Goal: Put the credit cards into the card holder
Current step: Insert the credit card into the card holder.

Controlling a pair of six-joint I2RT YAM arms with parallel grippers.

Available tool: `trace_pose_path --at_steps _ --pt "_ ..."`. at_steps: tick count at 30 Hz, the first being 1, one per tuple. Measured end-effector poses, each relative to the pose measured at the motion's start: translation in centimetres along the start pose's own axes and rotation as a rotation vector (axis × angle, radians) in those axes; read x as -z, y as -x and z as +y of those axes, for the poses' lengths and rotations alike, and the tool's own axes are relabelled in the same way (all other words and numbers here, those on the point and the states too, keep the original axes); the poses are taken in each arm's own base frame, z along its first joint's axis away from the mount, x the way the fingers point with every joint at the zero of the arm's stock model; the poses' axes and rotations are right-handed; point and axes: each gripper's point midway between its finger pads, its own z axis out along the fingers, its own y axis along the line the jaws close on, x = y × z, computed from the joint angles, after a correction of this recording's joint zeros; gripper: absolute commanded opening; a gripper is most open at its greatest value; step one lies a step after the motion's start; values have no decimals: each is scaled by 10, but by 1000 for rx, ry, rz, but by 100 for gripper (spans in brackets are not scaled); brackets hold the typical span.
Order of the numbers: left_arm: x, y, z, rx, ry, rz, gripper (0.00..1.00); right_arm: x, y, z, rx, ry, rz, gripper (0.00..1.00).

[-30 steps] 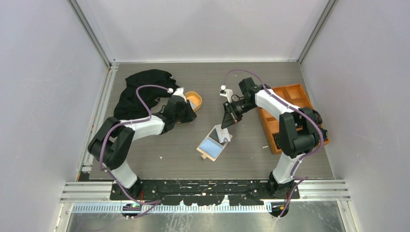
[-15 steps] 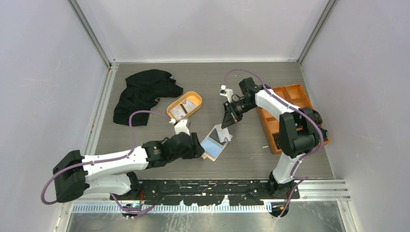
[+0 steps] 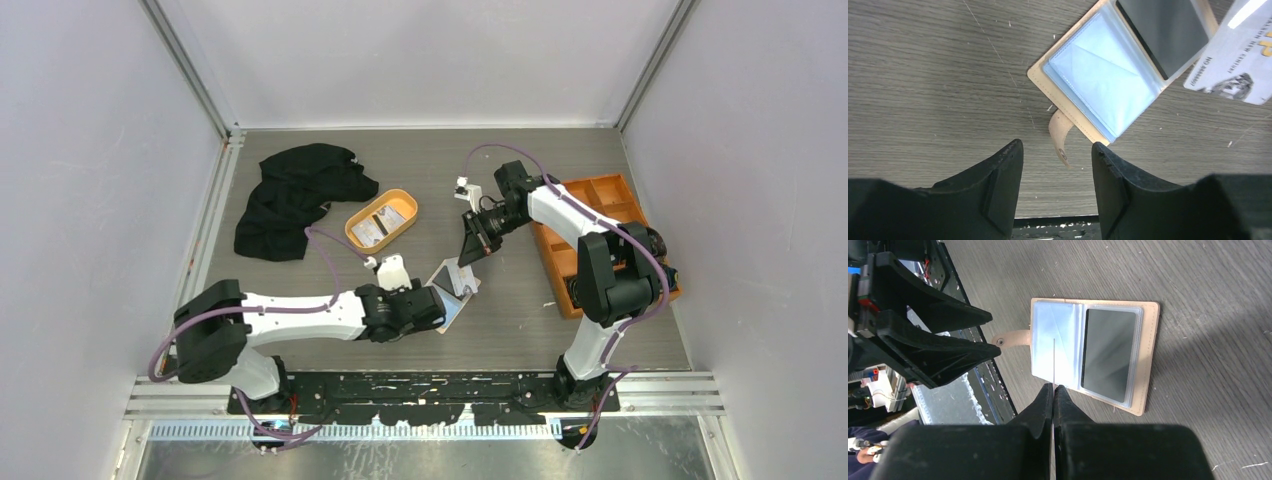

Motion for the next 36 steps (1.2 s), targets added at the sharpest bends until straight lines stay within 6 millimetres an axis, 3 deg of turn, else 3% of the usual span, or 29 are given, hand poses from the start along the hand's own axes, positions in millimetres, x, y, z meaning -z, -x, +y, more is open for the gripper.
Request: trace_pose_path --at_steps 11,14,16,22,28,31,33,36 --pt "-19 -15 2 13 41 16 24 1 -3 3 -6 6 14 1" --pt "-24 -20 2 10 43 30 5 2 -3 3 0 6 15 1" --pt "-25 -20 1 7 43 35 0 2 -3 3 3 7 15 1" --pt "-30 -8 5 -47 34 53 0 2 -4 3 3 8 17 1" --pt "-45 33 39 -116 13 110 1 1 -1 2 9 9 9 1" --pt "-52 42 54 -170 -4 158 14 -1 3 0 4 6 -12 1" --pt "-52 41 53 -212 -39 188 25 -5 4 -2 -14 8 -32 1" --pt "-50 37 46 -262 -93 216 34 -16 1 -6 -74 15 -56 1"
